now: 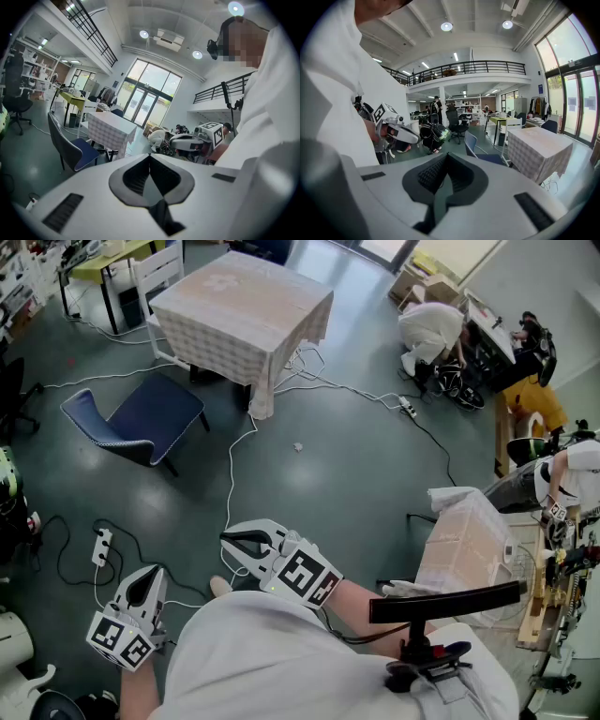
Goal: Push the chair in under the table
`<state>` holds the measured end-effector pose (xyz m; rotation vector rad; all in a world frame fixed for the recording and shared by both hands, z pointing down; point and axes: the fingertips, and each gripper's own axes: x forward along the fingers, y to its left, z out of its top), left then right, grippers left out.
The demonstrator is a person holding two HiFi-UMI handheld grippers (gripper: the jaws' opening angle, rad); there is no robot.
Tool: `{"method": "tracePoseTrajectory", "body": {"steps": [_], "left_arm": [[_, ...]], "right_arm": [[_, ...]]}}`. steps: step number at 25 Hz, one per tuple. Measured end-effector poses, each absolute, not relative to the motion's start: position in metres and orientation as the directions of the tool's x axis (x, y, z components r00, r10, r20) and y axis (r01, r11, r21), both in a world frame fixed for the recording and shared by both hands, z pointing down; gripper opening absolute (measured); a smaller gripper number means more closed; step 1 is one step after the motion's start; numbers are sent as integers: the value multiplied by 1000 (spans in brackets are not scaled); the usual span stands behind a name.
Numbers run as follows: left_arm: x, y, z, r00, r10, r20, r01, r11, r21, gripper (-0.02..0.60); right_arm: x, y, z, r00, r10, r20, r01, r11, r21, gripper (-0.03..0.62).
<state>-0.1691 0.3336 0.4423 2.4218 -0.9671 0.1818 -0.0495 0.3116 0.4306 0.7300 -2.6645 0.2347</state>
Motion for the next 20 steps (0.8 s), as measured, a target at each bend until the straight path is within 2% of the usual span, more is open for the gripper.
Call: {"method": "tracePoseTrajectory", "body": {"steps": [9,13,14,16,20], "left_arm": [[-125,258,456,725,-614,312,-682,-580,444,15],[-116,223,449,700,-643,312,-706,-555,439,64],[-116,213,450,683,-658,317,-721,-537,438,83],[-118,194,454,642,-688,339,-756,-492,432,126],[-131,159,461,540,-751,381,-824,-378,422,170]], "right_arm": [[-3,256,443,-798,-420,432,-473,881,-17,12],[14,225,438,-813,-412,411,-455,890,-8,15],[18,215,439,-822,-408,396,-449,893,-12,28],[27,199,444,-836,-395,381,-438,898,-30,128],[52,171,453,-842,-385,378,-428,903,-33,144]]}}
